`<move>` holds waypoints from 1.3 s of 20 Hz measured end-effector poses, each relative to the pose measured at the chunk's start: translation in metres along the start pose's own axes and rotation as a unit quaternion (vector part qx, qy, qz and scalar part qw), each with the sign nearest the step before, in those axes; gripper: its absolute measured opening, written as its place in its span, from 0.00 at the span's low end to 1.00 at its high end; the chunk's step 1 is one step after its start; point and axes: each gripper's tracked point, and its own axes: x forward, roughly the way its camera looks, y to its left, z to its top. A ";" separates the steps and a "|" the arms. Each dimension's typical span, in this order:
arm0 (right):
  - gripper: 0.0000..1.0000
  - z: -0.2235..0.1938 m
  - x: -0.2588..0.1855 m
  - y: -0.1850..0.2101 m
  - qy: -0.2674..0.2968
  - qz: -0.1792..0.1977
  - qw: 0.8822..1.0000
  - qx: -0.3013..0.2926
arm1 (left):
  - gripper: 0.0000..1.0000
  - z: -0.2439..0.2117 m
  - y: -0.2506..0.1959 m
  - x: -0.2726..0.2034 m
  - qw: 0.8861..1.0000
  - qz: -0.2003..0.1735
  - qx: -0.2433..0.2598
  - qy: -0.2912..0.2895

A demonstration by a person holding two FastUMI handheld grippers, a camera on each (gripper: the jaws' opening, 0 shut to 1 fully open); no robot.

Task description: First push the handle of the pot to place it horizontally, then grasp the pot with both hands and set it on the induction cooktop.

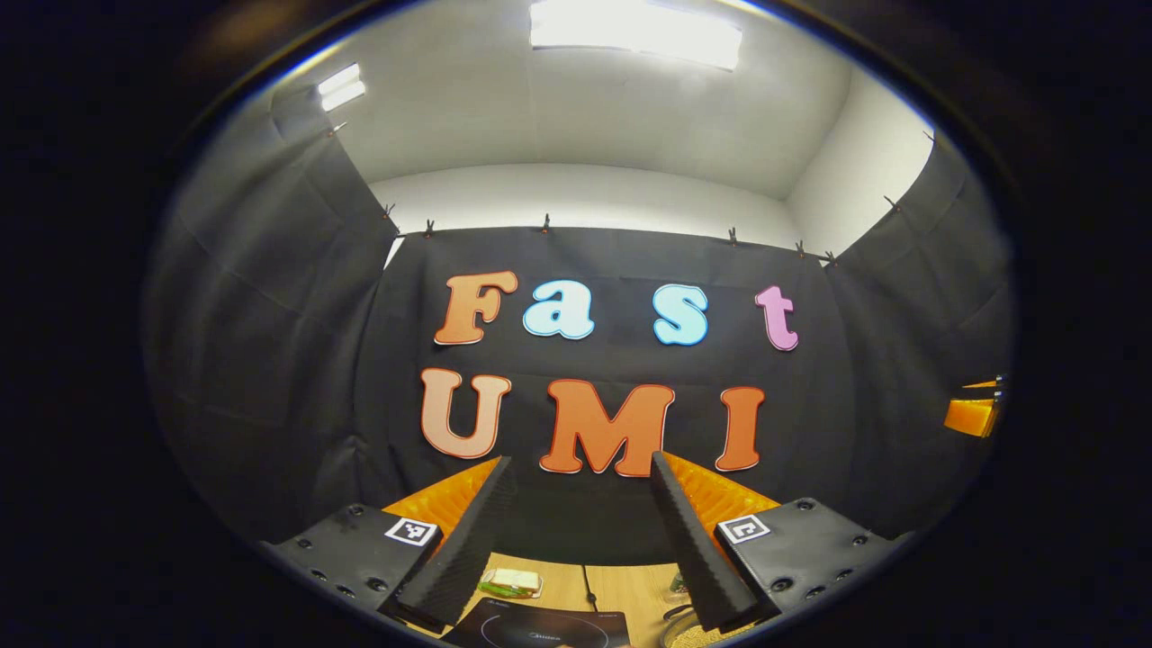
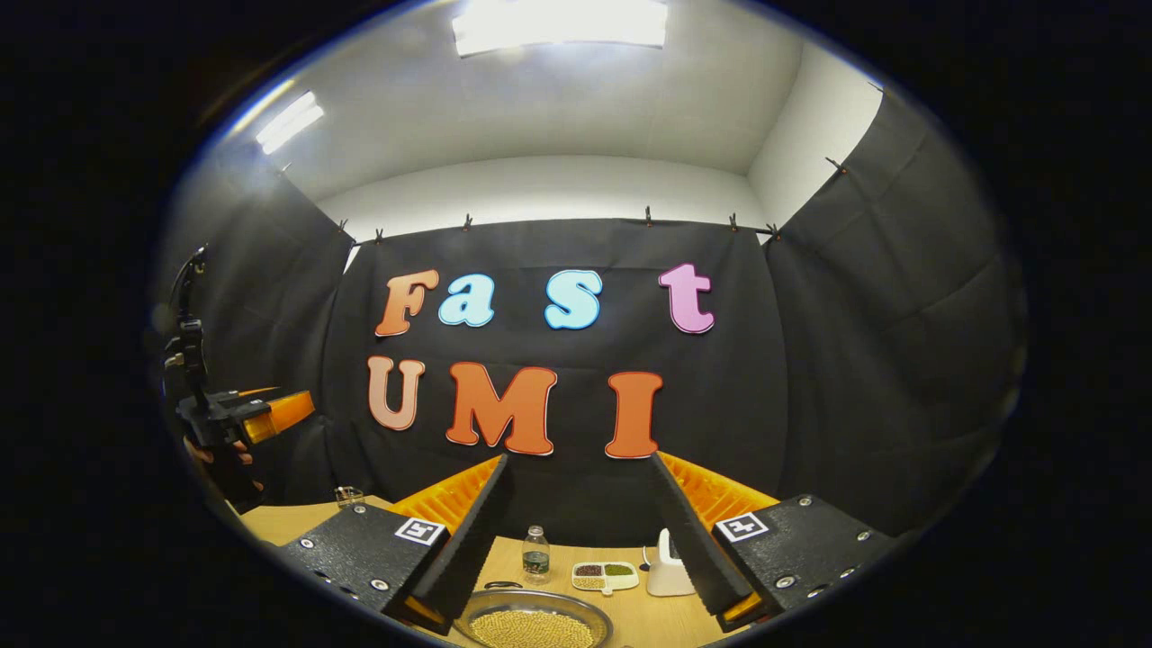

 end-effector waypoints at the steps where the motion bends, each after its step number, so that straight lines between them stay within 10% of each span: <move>1: 0.94 0.002 -0.001 0.000 -0.001 0.000 1.000 0.001 | 0.99 0.001 0.001 0.000 1.000 0.002 -0.001 0.000; 16: 0.94 -0.013 -0.006 0.021 0.036 0.016 0.999 0.010 | 0.97 -0.009 0.004 0.019 0.999 -0.022 -0.004 0.033; 26: 0.84 -0.136 0.001 0.012 0.214 -0.011 0.972 0.094 | 0.97 -0.024 0.016 0.023 0.999 -0.001 0.009 0.042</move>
